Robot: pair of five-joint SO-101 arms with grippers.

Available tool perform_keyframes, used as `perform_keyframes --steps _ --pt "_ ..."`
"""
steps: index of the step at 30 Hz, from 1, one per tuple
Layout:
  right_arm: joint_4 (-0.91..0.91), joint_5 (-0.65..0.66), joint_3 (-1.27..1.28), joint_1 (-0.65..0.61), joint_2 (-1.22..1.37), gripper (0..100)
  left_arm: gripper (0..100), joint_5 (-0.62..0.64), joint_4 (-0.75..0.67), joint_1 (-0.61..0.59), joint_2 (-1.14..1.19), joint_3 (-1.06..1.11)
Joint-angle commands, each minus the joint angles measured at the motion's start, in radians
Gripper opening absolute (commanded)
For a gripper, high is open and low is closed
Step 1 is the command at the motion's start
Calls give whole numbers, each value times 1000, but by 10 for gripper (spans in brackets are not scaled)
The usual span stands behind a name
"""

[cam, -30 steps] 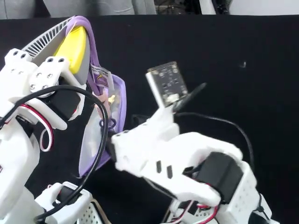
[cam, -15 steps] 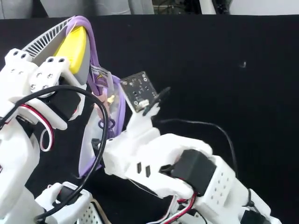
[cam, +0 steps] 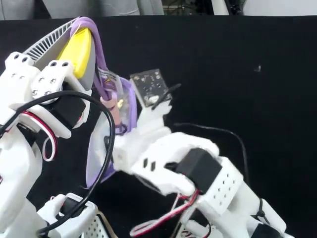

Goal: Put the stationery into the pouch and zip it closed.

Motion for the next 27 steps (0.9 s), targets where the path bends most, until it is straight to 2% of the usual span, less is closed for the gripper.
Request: perform_keyframes --steps 1,5,11,17,21,27 --pt "-14 3 -8 37 2 139 30 3 -17 -7 -9 2" --pt "14 149 -48 71 4 16 30 3 -15 -7 -9 2" --pt "75 509 -107 146 7 11 30 -5 -15 -7 -11 -2" --pt "239 818 -140 167 51 11 30 -6 -37 -15 -11 -39" --pt "356 974 -137 167 110 11 30 -6 -63 -162 -11 -88" --pt "374 1007 -133 161 108 11 30 -6 -143 -443 3 -85"
